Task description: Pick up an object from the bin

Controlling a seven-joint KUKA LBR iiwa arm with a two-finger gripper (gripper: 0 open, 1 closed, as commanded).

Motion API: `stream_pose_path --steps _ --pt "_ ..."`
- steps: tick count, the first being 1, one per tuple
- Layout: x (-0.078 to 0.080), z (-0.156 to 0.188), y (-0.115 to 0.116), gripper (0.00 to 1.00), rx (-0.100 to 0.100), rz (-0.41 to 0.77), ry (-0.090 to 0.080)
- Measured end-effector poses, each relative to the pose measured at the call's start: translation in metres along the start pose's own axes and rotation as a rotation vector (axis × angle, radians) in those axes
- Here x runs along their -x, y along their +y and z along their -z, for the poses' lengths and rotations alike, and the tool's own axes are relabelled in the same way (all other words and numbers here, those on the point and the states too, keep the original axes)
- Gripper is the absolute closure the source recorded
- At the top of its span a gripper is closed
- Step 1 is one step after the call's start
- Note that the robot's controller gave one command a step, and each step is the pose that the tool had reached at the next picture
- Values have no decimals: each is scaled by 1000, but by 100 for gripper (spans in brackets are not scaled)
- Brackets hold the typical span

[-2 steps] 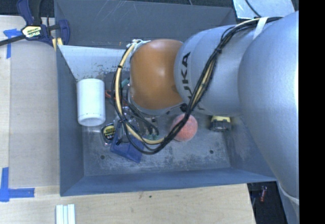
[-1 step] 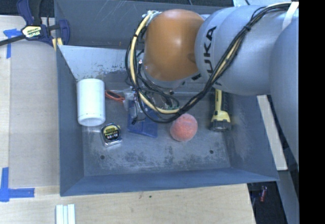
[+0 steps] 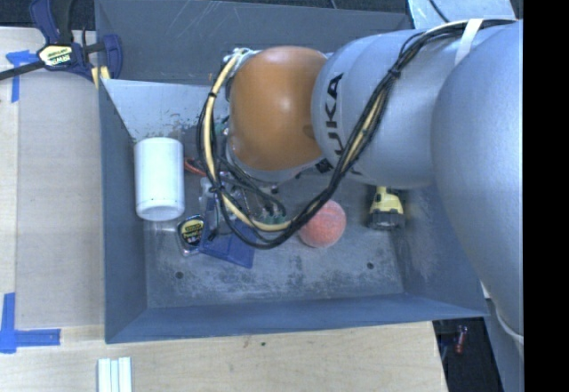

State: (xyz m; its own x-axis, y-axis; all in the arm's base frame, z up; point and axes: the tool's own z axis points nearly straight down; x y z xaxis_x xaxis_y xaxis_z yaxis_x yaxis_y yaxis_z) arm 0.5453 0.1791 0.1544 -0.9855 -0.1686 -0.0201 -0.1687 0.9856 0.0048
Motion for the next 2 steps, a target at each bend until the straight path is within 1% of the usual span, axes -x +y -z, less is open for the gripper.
stream_pose_path --steps 1,2 --pt "43 -21 -23 100 -3 107 -15" --pt "-37 -37 -4 100 1 152 2"
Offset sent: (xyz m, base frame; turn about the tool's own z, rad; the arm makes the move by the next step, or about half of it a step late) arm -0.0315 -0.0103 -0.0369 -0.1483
